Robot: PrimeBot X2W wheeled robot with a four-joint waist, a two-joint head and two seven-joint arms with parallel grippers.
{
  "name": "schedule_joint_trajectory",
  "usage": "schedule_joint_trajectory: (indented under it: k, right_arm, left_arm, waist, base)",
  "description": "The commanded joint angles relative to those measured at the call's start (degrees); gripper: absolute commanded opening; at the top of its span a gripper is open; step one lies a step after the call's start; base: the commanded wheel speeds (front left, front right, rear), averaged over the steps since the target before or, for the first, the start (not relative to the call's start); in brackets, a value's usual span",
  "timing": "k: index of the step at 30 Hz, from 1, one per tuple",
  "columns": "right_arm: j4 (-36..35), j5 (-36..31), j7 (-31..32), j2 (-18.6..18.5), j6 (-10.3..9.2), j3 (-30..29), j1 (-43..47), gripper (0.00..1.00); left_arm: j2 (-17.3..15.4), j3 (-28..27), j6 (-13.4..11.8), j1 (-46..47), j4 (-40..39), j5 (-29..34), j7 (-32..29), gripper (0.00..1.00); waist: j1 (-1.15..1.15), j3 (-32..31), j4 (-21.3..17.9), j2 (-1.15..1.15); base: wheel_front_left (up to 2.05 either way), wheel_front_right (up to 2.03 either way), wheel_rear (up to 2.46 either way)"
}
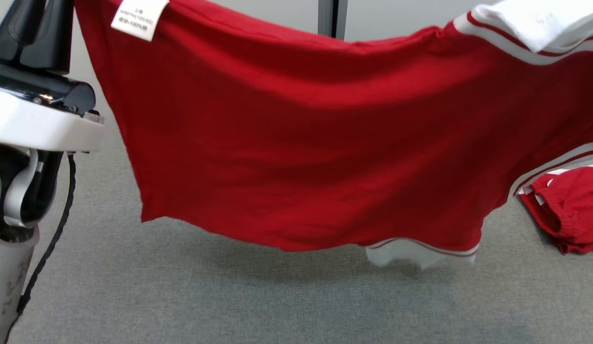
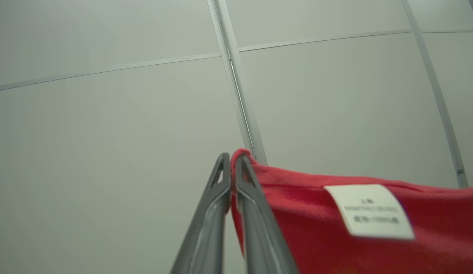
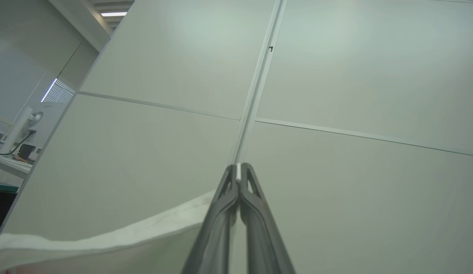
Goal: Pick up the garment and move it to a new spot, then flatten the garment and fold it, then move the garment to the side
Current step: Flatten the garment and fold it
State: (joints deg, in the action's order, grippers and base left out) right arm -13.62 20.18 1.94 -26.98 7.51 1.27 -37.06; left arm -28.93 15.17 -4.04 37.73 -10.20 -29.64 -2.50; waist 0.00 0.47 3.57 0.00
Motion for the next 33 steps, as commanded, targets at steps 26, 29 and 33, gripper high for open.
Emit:
schedule_joint_trajectory:
  k: [26,29,33]
  right_arm:
    - [50.5,3.3,-15.7,12.9,-0.04,19.3,-44.2,0.0]
    - [57.6,4.4,-16.4,15.4,-0.04,20.9,-42.5,0.0]
    - [65.4,6.2,-16.9,17.8,-0.04,22.6,-38.3,0.0]
  left_arm:
    - [11.9,1.3,10.5,34.9,53.8,-4.8,15.5,0.0]
    - [13.0,2.1,11.0,33.2,61.6,-5.9,15.6,0.0]
    - [15.9,3.1,11.5,29.8,70.0,-8.2,15.7,0.0]
  waist:
    - [0.0,16.1,0.1,0.0]
    - [0.0,17.0,-0.4,0.0]
    - [0.0,18.5,-0.7,0.0]
  base:
    - [0.0,0.0,0.0]
    - [0.0,0.0,0.0]
    - [0.0,0.0,0.0]
